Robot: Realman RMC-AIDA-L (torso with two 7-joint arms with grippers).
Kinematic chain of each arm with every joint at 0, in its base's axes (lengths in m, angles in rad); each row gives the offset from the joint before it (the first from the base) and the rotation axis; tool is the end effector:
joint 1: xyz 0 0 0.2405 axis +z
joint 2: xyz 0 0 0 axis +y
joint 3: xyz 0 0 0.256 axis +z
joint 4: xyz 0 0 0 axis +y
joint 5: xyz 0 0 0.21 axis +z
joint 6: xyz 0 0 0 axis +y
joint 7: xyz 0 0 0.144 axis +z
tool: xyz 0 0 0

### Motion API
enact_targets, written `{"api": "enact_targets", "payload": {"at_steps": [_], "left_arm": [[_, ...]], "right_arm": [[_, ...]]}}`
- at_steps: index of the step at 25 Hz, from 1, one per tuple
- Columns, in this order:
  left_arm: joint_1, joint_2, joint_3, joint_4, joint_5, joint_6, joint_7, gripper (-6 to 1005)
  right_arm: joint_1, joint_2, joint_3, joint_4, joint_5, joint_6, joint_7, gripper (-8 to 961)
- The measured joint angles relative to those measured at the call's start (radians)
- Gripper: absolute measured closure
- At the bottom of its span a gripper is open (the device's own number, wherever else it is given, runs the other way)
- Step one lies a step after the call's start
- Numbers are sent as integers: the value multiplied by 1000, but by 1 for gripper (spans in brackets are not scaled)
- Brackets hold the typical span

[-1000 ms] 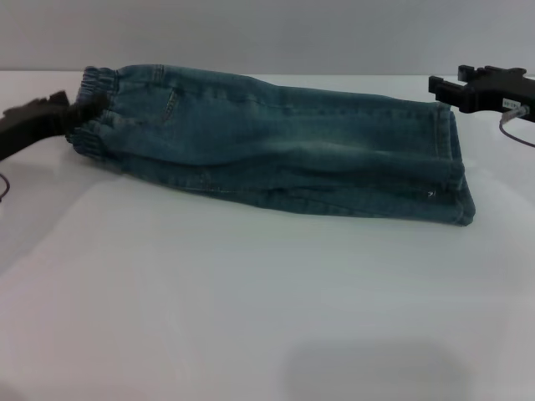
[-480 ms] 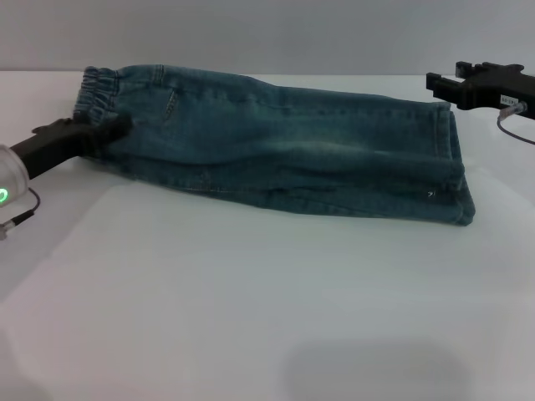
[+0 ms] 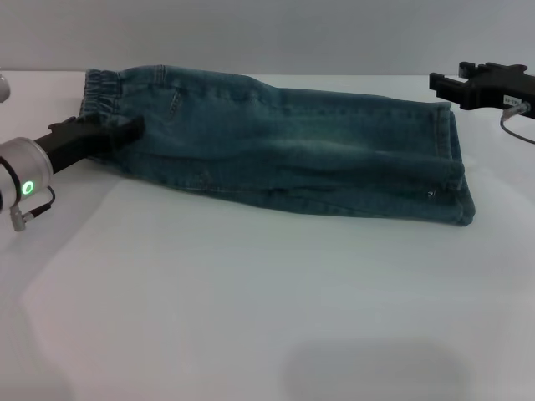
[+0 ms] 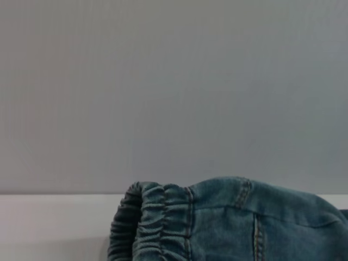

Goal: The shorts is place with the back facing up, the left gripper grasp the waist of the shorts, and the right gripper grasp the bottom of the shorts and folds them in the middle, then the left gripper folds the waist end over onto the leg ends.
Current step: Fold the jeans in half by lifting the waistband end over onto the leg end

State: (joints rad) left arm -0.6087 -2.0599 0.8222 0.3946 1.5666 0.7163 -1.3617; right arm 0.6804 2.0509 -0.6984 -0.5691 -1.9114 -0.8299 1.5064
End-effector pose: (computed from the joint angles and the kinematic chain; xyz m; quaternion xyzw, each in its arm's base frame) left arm -0.3156 0.4081 -0.0052 -0.7920 -0.4007 -0.1995 0.4152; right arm 0.2792 0.4368 0.0289 -0.8398 0.3195 0.1728 0.4036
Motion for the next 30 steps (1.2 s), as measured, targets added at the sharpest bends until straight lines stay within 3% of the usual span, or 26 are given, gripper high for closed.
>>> {"api": "enact_targets", "payload": {"at_steps": [14, 19, 30], "left_arm": [[-4, 0, -6, 14, -5, -9, 13, 156], [44, 7, -10, 106, -7, 23, 3, 164], [85, 7, -12, 117, -7, 8, 2, 186]], "right_arm": [[12, -7, -3, 4, 0, 7, 0, 395], [12, -8, -5, 5, 0, 7, 0, 396], [14, -7, -4, 5, 0, 0, 0, 396]]}}
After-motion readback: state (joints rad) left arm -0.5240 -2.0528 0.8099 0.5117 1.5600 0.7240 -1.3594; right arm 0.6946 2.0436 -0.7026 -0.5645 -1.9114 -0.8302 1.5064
